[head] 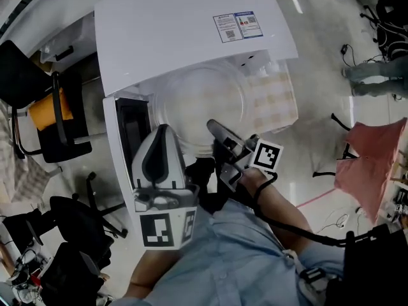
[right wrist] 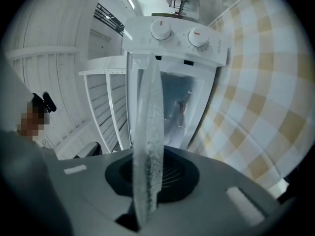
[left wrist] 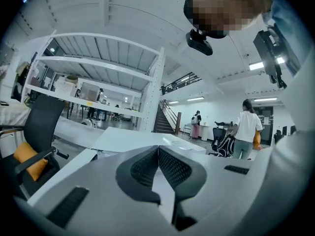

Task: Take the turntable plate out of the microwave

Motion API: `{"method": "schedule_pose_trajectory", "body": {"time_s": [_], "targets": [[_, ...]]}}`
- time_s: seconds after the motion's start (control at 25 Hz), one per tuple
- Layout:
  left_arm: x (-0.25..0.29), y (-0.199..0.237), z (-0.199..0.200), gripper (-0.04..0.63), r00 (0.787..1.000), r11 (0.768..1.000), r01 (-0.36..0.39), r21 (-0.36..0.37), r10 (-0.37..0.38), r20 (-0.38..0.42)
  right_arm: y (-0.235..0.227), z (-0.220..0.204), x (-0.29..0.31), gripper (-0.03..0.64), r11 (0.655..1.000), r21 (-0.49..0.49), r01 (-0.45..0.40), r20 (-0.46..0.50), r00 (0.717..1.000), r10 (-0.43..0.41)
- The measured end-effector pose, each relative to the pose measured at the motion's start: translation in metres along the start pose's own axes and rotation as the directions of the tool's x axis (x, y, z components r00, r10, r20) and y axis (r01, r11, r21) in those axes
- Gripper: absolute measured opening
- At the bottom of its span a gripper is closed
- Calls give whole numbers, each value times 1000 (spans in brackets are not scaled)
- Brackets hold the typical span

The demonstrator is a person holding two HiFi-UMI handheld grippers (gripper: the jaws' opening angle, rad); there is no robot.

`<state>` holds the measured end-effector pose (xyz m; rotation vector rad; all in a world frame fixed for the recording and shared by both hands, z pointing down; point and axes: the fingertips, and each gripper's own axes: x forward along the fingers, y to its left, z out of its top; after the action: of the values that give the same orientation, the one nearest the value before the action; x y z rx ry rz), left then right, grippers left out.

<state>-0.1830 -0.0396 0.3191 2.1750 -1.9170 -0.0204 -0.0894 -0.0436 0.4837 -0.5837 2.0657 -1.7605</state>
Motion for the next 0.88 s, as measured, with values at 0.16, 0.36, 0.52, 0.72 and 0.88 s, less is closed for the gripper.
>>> {"method": "schedule_pose_trajectory", "body": {"time_s": [0.16, 0.36, 0.52, 0.72, 0.88], "targets": [[-3, -1, 13, 8, 1000, 1000, -2, 14, 2, 12, 16, -10, -16, 26, 1000, 2, 2, -31, 1000, -2], [-3, -3, 27, 8, 999, 1000, 3, 27, -4, 39, 44, -15, -27, 26, 1000, 1, -29, -39, 999, 29], [-3, -8, 41, 9, 998, 1000, 10, 27, -11, 57, 66, -11, -32, 26, 999, -27, -42, -52, 998, 41], [-2, -23, 66, 8, 994, 999, 39, 31, -42, 98, 89, -4, -38, 26, 997, -40, -62, -48, 997, 60], [0, -32, 85, 8, 988, 997, 58, 42, -63, 138, 101, 4, -35, 26, 995, -53, -79, -44, 996, 76]]}}
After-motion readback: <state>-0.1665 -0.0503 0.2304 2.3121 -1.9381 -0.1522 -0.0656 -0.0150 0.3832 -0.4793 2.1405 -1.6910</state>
